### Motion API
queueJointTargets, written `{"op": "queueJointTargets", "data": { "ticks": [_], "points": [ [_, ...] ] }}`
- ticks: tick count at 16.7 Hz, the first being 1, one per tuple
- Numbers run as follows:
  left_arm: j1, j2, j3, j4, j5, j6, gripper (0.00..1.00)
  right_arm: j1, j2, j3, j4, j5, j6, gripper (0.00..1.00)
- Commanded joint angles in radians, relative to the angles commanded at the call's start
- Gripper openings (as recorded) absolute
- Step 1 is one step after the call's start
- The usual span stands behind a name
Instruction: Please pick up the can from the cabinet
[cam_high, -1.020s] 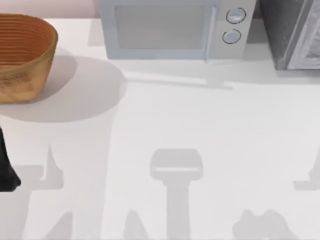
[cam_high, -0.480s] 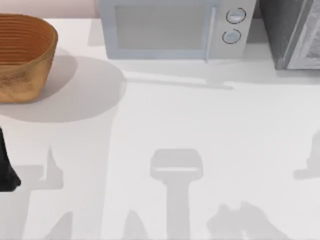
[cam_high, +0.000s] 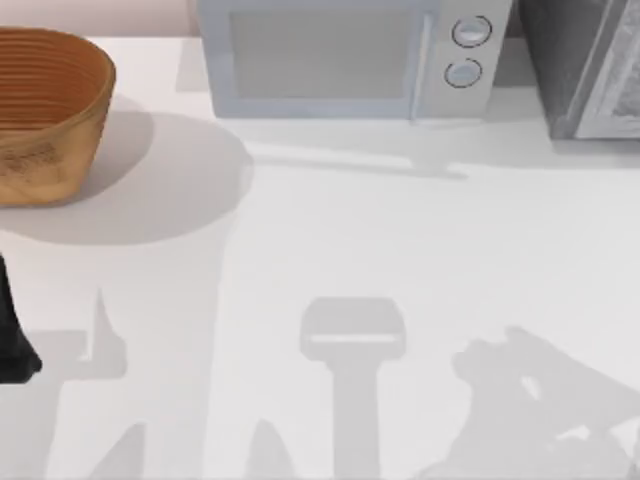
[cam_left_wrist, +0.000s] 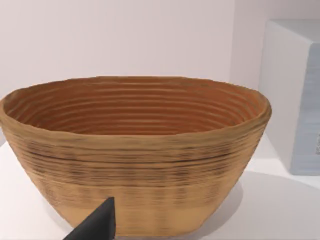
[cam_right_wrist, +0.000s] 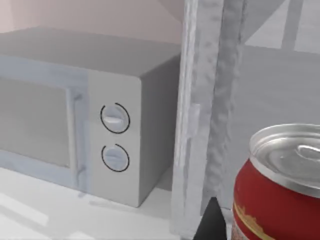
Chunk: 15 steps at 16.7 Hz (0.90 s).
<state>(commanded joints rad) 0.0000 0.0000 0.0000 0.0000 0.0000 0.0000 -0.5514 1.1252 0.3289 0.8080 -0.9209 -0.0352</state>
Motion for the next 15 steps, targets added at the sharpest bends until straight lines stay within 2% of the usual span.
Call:
{"op": "queueJointTargets", "data": {
  "ticks": [5,8,12,15],
  "points": [
    [0.0,0.0,0.0,0.0,0.0,0.0,1.0,-0.245,0.561,0.148,0.363,-0.424,-0.016,0.0],
    [0.0,0.0,0.0,0.0,0.0,0.0,1.0,-0.365,0.837,0.221,0.542,-0.633,-0.025,0.0],
    [0.0,0.0,0.0,0.0,0.0,0.0,1.0,-0.472,1.073,0.286,0.703,-0.821,-0.032,0.0],
    [0.0,0.0,0.0,0.0,0.0,0.0,1.0,-0.504,1.138,0.306,0.751,-0.876,-0.034,0.0]
  ]
}}
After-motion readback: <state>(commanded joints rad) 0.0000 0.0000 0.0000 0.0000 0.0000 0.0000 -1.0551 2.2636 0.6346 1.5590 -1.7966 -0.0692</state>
